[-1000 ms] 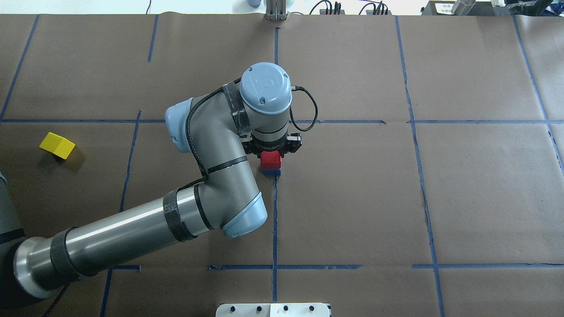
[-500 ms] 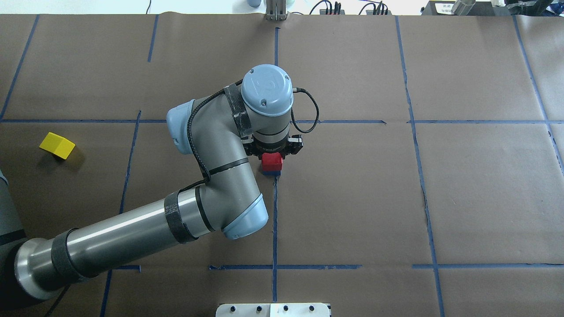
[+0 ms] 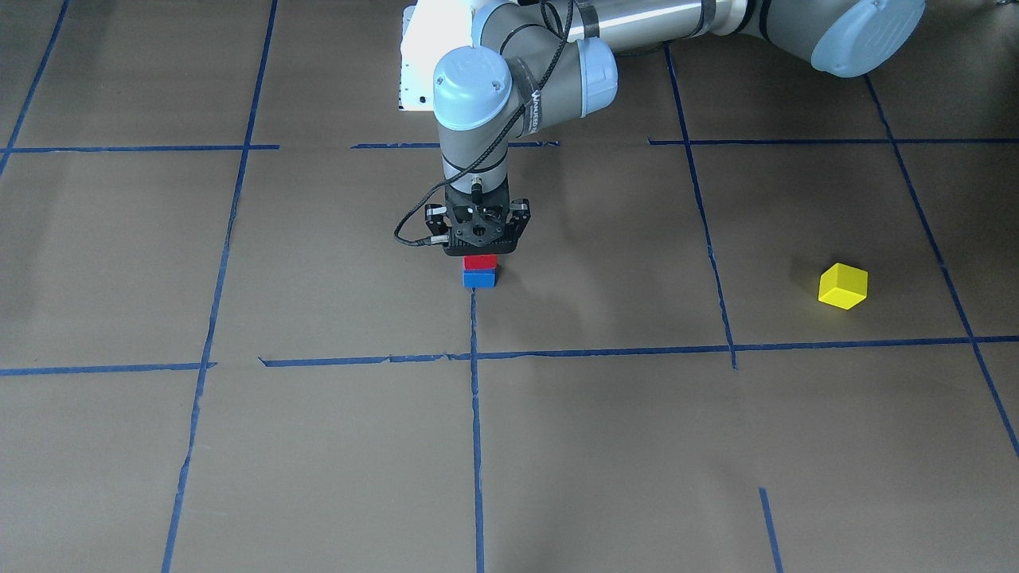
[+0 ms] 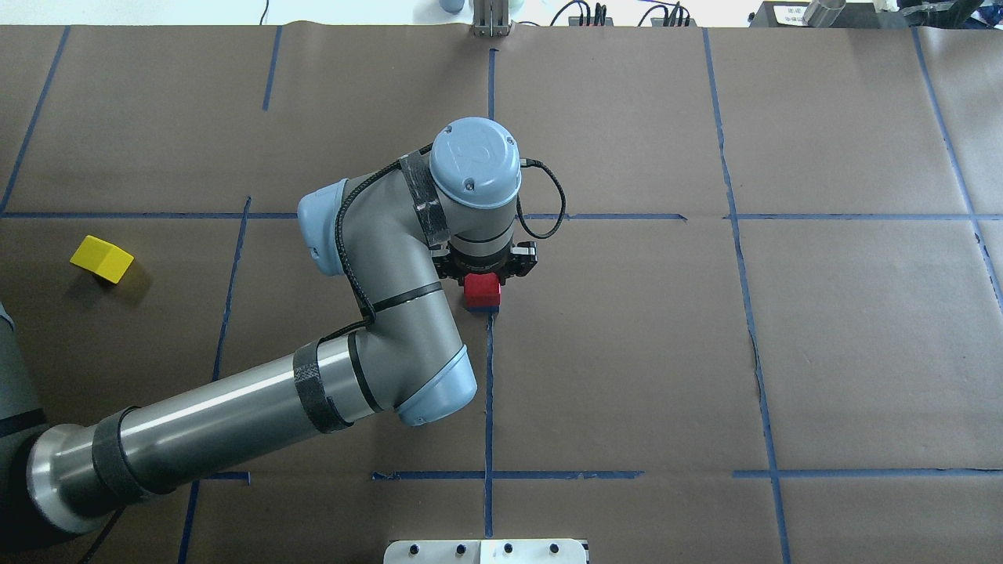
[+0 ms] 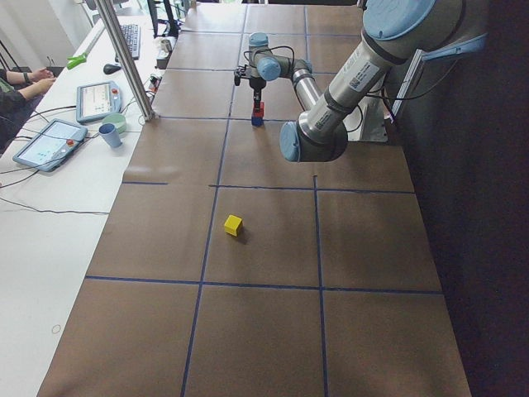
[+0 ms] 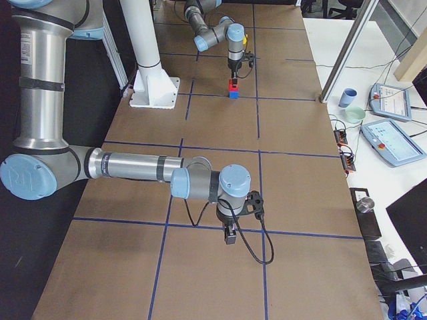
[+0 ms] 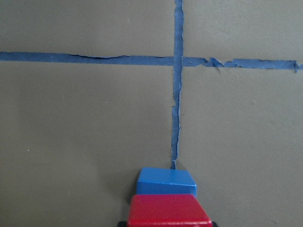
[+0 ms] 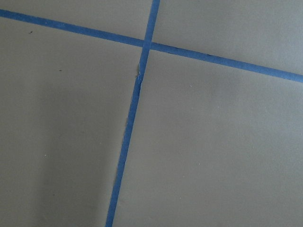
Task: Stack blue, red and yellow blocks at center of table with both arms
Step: 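Lower the red cube onto the blue cube and open the left gripper, then move the left gripper back to the yellow cube and grasp it, then carry the yellow cube with the left gripper above the red cube, then lower the yellow cube onto the red cube and open the left gripper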
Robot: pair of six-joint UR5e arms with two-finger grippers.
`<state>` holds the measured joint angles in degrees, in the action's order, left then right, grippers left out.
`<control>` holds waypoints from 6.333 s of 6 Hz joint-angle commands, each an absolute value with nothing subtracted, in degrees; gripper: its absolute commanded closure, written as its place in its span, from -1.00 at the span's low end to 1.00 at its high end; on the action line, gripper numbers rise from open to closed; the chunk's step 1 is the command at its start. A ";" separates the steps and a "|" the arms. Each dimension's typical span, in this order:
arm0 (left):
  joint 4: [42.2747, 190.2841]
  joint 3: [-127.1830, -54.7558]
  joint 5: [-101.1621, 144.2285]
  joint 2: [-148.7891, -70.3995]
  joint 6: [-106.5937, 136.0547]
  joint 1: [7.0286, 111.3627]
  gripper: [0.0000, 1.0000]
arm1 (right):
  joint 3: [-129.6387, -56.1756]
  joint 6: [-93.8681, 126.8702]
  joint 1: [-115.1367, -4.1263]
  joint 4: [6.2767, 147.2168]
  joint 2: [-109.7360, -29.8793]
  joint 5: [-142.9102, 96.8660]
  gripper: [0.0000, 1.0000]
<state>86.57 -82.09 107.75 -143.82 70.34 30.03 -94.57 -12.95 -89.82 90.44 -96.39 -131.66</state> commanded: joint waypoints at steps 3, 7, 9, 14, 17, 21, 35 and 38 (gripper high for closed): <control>87.89 -83.83 108.02 -144.05 70.05 31.10 -1.00 | -94.75 -12.92 -89.82 90.44 -96.42 -131.66 -0.99; 86.66 -99.80 116.60 -124.79 48.87 43.81 -1.00 | -94.75 -12.92 -89.82 90.44 -96.42 -131.66 -1.00; 88.93 -101.69 120.74 -112.47 26.04 53.99 -1.00 | -94.75 -12.92 -89.82 90.44 -96.33 -131.66 -1.00; 117.06 -89.00 126.74 -95.89 23.72 63.11 -1.00 | -94.48 -13.18 -89.82 90.44 -96.50 -131.57 -1.00; 122.08 -86.92 126.65 -96.24 28.04 60.30 -1.00 | -94.39 -13.27 -89.82 90.44 -96.59 -131.57 -1.00; 122.17 -84.11 126.12 -96.33 27.86 56.34 -1.00 | -94.39 -13.45 -89.82 90.44 -96.68 -131.57 -1.00; 82.18 -84.19 112.32 -146.00 73.13 31.99 1.00 | -94.40 -13.10 -89.82 90.44 -97.38 -131.66 -1.00; 82.18 -87.54 112.59 -142.91 72.95 32.08 1.00 | -94.39 -13.10 -89.82 90.44 -97.38 -131.66 -1.00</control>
